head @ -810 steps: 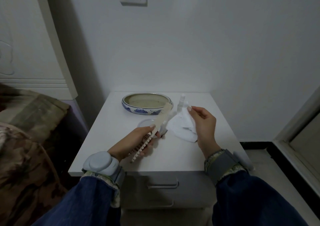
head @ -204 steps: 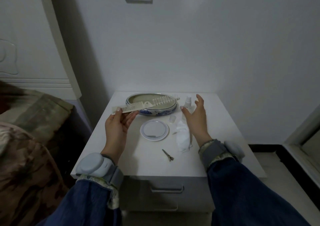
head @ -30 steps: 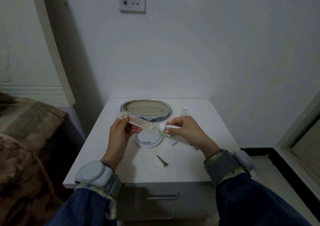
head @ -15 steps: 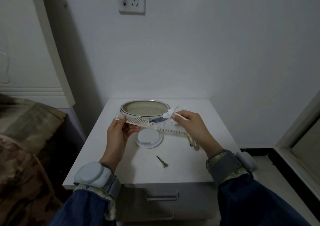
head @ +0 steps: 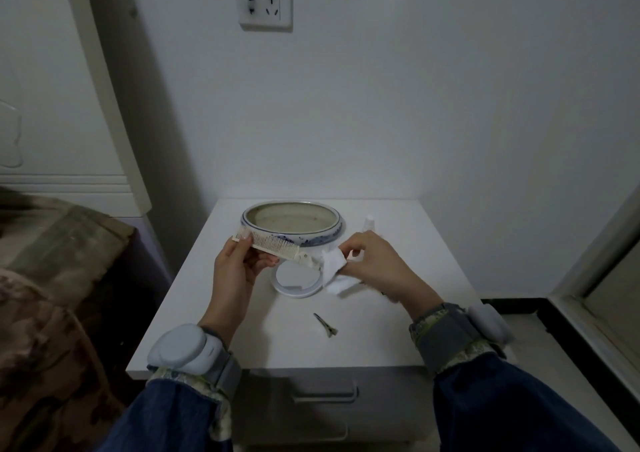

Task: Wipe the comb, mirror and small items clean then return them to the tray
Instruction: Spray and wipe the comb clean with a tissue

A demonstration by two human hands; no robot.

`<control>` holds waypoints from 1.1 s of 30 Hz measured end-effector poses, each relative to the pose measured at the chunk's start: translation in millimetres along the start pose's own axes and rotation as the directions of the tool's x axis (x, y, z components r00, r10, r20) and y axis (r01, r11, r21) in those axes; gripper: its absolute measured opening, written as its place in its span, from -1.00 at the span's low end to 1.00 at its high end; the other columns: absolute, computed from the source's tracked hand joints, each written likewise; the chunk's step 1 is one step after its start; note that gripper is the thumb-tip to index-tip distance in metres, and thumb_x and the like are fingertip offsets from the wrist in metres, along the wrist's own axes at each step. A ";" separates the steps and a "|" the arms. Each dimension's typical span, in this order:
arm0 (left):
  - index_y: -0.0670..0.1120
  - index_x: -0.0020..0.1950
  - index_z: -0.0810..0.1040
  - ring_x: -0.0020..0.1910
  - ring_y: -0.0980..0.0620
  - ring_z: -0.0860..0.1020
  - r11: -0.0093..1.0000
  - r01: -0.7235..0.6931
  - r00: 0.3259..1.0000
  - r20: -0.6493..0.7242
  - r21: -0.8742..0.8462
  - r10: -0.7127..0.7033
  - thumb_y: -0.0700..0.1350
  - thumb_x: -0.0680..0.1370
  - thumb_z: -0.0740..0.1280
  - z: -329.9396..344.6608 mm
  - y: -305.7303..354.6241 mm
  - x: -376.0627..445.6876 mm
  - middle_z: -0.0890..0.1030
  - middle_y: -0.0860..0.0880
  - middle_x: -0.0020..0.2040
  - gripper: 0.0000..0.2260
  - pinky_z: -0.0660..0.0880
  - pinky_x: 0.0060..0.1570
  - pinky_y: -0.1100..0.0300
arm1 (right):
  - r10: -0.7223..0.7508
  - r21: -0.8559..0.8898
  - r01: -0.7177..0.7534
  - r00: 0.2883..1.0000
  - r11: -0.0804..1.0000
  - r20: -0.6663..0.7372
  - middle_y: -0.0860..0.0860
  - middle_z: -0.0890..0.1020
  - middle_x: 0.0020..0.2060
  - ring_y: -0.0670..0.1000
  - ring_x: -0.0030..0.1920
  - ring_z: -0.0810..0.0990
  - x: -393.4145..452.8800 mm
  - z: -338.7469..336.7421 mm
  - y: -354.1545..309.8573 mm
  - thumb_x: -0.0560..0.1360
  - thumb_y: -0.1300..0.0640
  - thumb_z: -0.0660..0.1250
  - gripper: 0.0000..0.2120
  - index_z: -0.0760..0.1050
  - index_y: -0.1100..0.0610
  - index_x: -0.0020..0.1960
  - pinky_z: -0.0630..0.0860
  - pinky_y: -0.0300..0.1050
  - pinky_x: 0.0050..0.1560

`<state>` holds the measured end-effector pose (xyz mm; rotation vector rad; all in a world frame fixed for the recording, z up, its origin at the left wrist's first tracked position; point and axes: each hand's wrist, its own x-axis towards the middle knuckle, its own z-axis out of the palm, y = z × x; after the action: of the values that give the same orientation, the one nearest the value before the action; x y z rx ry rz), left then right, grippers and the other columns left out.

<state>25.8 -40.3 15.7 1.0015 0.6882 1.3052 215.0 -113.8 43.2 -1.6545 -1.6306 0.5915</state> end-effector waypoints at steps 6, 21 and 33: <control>-0.22 -0.07 0.47 -0.44 0.08 0.57 1.000 0.004 1.000 -0.009 -0.007 -0.004 -0.22 0.64 0.07 -0.6 -1.4 0.9 0.66 -0.06 -0.34 -0.78 0.53 -0.38 0.31 | -0.016 -0.067 0.019 0.998 0.998 0.053 0.00 0.56 -0.24 -0.01 -0.18 0.47 -0.7 -0.9 -3.7 0.47 0.23 0.31 -0.91 0.57 0.22 -0.16 0.36 -0.30 -0.25; -0.19 -0.08 0.48 -0.41 0.07 0.60 0.999 0.017 1.000 -0.021 -0.048 -0.018 -0.19 0.64 0.08 0.5 -1.5 1.5 0.66 -0.05 -0.31 -0.78 0.57 -0.34 0.31 | 0.162 0.433 -0.008 0.933 0.901 -0.321 0.03 0.59 -0.24 -0.12 -0.27 0.50 5.2 -12.6 8.8 0.43 0.25 0.38 -0.92 0.59 0.10 -0.19 0.40 -0.42 -0.32; -0.20 -0.11 0.46 -0.47 0.07 0.56 0.999 0.001 0.999 -0.038 -0.053 -0.003 -0.22 0.64 0.08 -2.0 -0.5 2.8 0.65 -0.06 -0.35 -0.78 0.53 -0.42 0.30 | 0.034 0.001 -0.034 0.998 0.999 0.058 -0.12 0.54 -0.24 -0.17 -0.22 0.47 0.3 -7.2 5.4 0.41 0.17 0.41 -0.99 0.58 0.08 -0.18 0.35 -0.46 -0.25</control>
<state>24.7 -37.1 14.7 0.9349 0.6798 1.3365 223.9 -114.4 43.7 -1.6809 -1.6448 0.6636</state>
